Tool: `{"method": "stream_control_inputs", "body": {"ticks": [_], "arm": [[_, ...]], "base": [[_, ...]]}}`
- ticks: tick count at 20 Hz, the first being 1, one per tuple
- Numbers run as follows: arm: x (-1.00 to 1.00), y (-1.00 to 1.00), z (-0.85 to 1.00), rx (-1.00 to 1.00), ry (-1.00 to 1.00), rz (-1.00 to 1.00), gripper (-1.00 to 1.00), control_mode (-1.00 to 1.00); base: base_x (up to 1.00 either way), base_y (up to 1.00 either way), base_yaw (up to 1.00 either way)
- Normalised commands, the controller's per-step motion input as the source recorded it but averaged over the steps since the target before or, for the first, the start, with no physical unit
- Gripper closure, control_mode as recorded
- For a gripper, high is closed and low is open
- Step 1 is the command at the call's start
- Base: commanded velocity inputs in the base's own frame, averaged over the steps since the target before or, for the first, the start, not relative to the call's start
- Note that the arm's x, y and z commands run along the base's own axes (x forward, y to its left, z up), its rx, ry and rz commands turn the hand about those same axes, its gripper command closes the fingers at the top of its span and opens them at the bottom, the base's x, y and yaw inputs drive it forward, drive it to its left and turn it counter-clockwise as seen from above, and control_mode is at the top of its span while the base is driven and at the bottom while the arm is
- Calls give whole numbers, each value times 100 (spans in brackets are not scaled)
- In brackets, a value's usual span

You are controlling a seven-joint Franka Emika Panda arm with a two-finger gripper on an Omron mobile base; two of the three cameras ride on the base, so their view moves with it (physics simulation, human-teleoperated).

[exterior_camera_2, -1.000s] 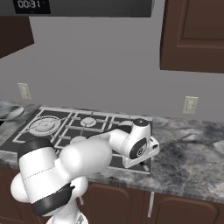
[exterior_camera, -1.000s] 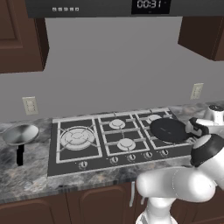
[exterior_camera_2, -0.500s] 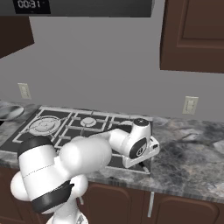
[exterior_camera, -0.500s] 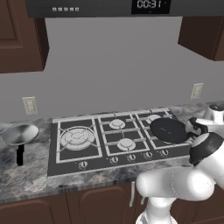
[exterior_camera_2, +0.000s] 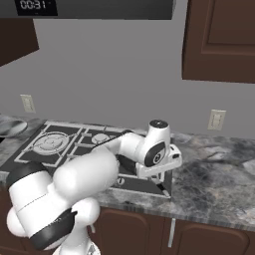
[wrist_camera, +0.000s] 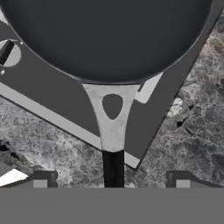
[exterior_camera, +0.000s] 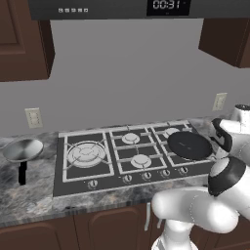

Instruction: Place both pans onto different burners. Then place the squash and the shrimp on different pans.

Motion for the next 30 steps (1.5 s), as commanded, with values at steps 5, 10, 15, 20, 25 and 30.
{"method": "stream_control_inputs", "body": {"ticks": [5, 10, 15, 20, 25, 30], "arm": [[-40, 32, 36, 5, 0, -27, -100, -100], [-27, 30, 23, 8, 0, -31, -100, -100], [0, 64, 26, 0, 0, -23, -100, -100], [0, 41, 21, -2, 0, -12, -100, -100], [0, 31, 15, 0, 0, -12, -100, -100], [2, 35, 13, -1, 0, -11, -100, -100]], "base": [[0, 0, 0], [0, 0, 0], [0, 0, 0], [0, 0, 0], [0, 0, 0], [0, 0, 0]]}}
